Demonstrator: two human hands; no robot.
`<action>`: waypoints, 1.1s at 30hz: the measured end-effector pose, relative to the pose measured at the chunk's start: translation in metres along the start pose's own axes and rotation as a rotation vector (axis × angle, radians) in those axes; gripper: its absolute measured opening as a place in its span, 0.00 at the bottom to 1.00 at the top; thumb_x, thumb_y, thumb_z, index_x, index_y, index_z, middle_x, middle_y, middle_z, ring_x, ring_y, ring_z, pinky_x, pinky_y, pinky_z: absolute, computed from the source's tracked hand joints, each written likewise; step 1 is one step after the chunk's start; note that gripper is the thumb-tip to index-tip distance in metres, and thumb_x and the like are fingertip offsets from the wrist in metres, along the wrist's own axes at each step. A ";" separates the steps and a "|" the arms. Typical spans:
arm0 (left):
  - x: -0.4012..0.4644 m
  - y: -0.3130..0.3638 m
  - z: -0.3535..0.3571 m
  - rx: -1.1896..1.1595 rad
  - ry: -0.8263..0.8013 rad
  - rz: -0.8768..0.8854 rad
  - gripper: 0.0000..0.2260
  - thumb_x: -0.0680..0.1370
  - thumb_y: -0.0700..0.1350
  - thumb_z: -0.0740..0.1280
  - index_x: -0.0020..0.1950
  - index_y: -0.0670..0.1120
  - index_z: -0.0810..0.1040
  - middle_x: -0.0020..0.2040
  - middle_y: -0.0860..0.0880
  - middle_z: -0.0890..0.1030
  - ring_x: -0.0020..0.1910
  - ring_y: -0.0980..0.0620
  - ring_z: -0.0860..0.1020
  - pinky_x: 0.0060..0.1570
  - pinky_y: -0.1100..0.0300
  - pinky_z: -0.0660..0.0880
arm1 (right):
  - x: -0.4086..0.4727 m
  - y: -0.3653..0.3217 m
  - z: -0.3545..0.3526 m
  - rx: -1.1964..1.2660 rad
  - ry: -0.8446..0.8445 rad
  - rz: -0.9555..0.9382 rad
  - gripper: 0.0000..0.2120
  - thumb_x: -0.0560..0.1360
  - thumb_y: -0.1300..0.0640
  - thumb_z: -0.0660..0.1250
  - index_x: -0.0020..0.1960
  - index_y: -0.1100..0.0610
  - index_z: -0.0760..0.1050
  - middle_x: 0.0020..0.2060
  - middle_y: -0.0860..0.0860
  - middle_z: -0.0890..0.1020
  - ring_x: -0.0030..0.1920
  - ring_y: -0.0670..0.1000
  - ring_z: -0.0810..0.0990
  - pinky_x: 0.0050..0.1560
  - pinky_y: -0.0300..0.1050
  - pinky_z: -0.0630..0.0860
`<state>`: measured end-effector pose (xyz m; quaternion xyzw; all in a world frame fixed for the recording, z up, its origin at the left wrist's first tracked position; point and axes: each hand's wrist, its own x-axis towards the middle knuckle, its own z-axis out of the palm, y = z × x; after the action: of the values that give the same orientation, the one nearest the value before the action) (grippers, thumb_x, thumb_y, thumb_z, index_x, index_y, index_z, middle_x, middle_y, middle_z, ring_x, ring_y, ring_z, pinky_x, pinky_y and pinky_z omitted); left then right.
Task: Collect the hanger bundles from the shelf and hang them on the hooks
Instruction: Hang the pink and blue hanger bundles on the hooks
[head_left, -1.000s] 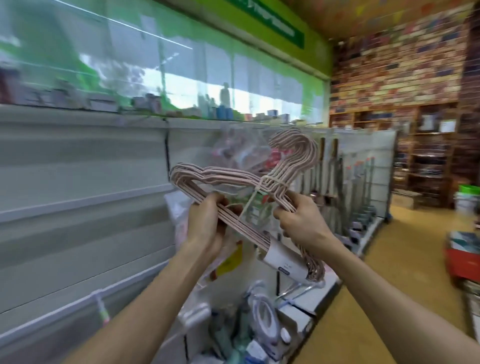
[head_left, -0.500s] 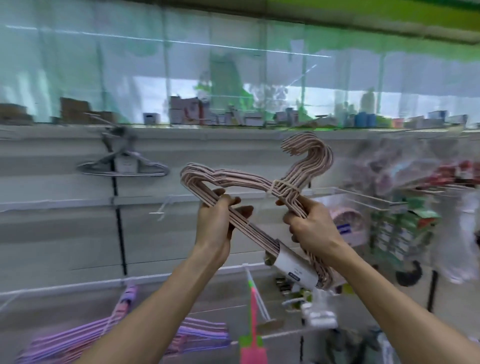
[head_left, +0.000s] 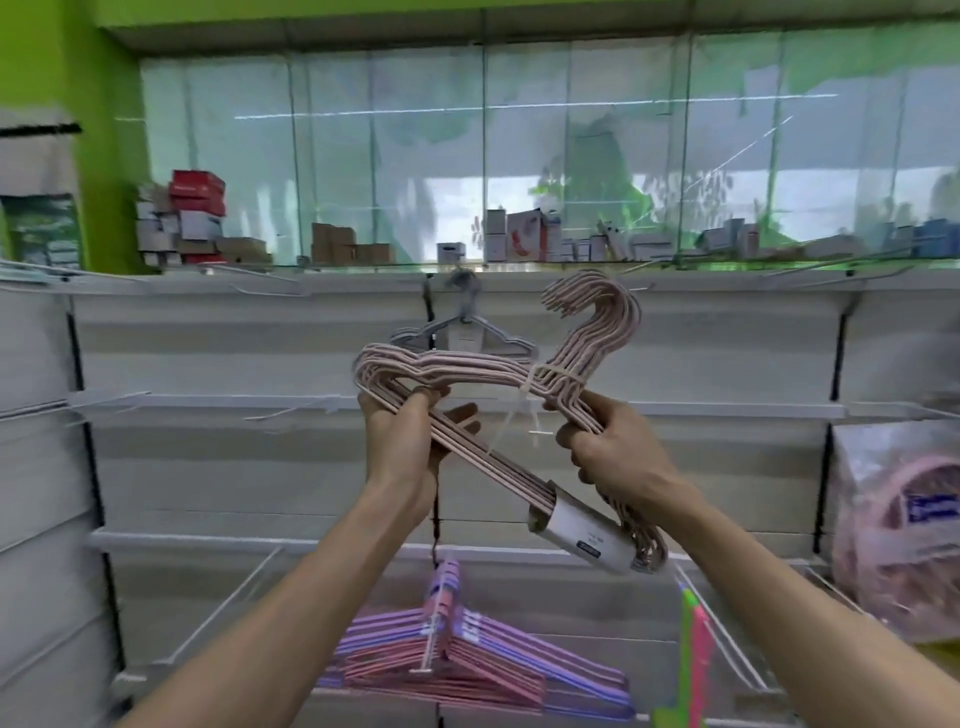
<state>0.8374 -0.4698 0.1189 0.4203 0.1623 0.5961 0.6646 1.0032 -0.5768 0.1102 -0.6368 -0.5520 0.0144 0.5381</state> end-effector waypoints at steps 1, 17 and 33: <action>0.006 0.009 -0.014 0.015 0.004 0.010 0.18 0.78 0.32 0.61 0.67 0.42 0.68 0.56 0.38 0.81 0.44 0.36 0.85 0.46 0.37 0.81 | 0.004 -0.007 0.015 -0.002 -0.009 -0.009 0.11 0.71 0.60 0.65 0.52 0.52 0.80 0.29 0.48 0.76 0.31 0.50 0.74 0.37 0.57 0.77; 0.105 0.109 -0.182 0.166 0.035 0.119 0.11 0.80 0.32 0.63 0.61 0.40 0.76 0.48 0.44 0.82 0.45 0.43 0.85 0.41 0.52 0.82 | 0.074 -0.077 0.188 -0.013 -0.139 -0.091 0.10 0.74 0.61 0.65 0.53 0.57 0.80 0.31 0.50 0.77 0.30 0.48 0.72 0.34 0.45 0.71; 0.274 0.126 -0.238 0.161 0.068 0.182 0.18 0.77 0.29 0.63 0.67 0.35 0.71 0.45 0.40 0.77 0.45 0.38 0.84 0.40 0.52 0.82 | 0.246 -0.068 0.298 -0.013 -0.191 -0.183 0.10 0.70 0.60 0.67 0.50 0.56 0.81 0.29 0.50 0.76 0.31 0.51 0.73 0.36 0.50 0.73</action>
<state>0.6493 -0.1363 0.1502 0.4651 0.1933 0.6528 0.5659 0.8697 -0.2131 0.1740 -0.5828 -0.6567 0.0223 0.4781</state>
